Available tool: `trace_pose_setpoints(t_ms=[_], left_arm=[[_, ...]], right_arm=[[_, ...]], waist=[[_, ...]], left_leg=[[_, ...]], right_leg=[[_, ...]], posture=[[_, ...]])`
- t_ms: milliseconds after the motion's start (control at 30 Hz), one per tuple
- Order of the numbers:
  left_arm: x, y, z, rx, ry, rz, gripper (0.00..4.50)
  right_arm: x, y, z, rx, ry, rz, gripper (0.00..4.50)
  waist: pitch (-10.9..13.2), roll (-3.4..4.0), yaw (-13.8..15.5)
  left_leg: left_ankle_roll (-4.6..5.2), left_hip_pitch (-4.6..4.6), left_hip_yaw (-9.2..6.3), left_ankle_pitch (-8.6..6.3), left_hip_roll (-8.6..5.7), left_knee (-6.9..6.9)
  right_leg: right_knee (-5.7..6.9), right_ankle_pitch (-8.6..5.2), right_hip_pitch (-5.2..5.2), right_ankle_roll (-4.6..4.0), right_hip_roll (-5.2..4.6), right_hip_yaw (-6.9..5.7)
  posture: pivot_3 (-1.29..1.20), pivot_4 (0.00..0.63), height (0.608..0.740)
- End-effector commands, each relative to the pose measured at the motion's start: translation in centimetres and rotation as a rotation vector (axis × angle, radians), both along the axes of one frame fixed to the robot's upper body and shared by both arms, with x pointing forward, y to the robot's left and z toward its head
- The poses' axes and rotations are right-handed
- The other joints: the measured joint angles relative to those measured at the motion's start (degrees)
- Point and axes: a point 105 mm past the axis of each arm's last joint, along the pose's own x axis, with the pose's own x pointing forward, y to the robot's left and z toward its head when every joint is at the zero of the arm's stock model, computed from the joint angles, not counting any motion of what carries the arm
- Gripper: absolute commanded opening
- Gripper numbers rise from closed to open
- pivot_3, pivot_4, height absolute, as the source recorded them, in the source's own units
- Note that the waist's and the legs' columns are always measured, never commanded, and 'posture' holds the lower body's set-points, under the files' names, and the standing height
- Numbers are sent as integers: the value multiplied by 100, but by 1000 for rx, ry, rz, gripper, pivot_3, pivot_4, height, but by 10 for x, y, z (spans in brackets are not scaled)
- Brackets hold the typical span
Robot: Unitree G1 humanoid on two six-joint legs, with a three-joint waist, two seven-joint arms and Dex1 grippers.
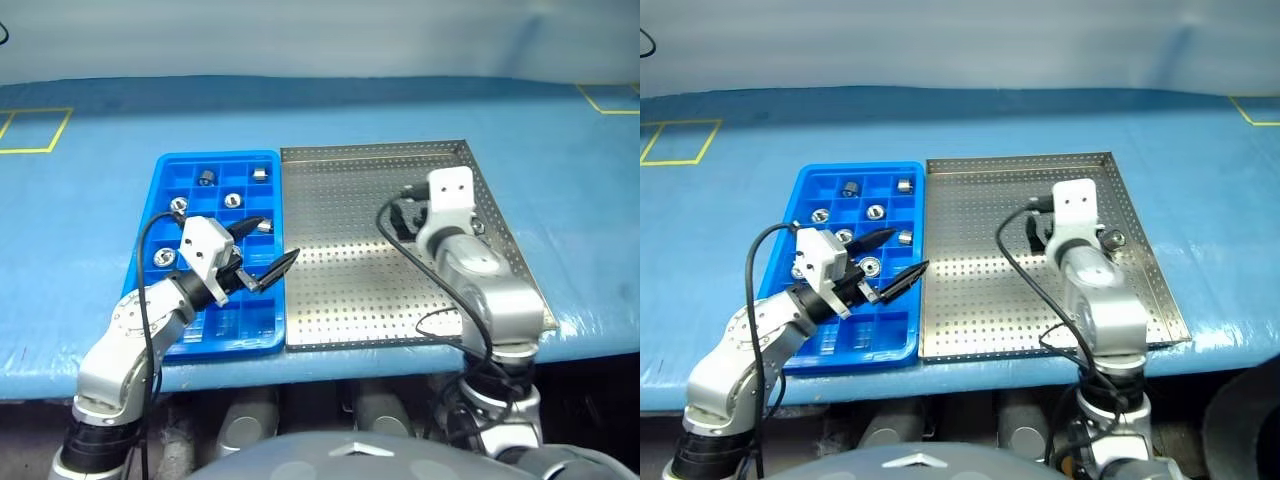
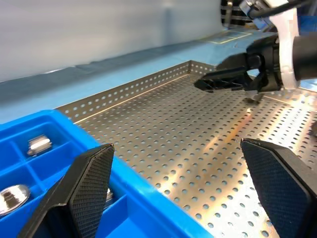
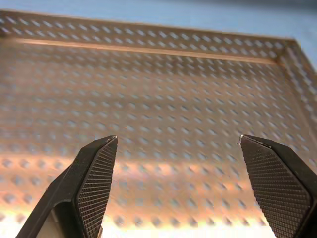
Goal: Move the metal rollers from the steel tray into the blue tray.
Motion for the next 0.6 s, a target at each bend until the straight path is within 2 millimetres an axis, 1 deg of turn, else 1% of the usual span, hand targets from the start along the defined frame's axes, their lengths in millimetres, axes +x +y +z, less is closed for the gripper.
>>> trace_pose_setpoints(t_ms=[33,100,267,467,600], left_arm=[[0,-7,5,-14,-20,-50,4500],[1,-8,5,-18,-18,-69,4500],[2,-15,-1,-5,5,-137,4500],[-2,-24,-6,2,27,-213,4500],[-3,-28,-7,-2,34,-230,4500]], right_arm=[[-23,-13,12,-22,22,-11,4165],[-37,-24,9,-35,73,-31,4165],[-60,-42,-6,-24,166,-76,4165],[-78,-51,-25,7,248,-88,4165],[-83,-53,-32,20,280,-91,4165]], waist=[[2,4,-90],[2,4,-128],[2,3,-166],[3,4,-288],[3,4,-347]], left_leg=[[1,1,2,-1,1,0],[3,3,6,-1,1,1],[9,3,6,-5,0,19],[24,2,26,-13,-4,46],[26,4,37,-13,-2,45]], right_leg=[[1,0,0,3,0,1],[2,-14,0,27,2,1],[2,-19,10,26,4,2],[1,-10,15,43,1,19],[2,-1,11,59,3,31]], posture=[[-71,150,740],[-103,150,740],[-140,150,740],[-159,150,740],[-161,150,740]])
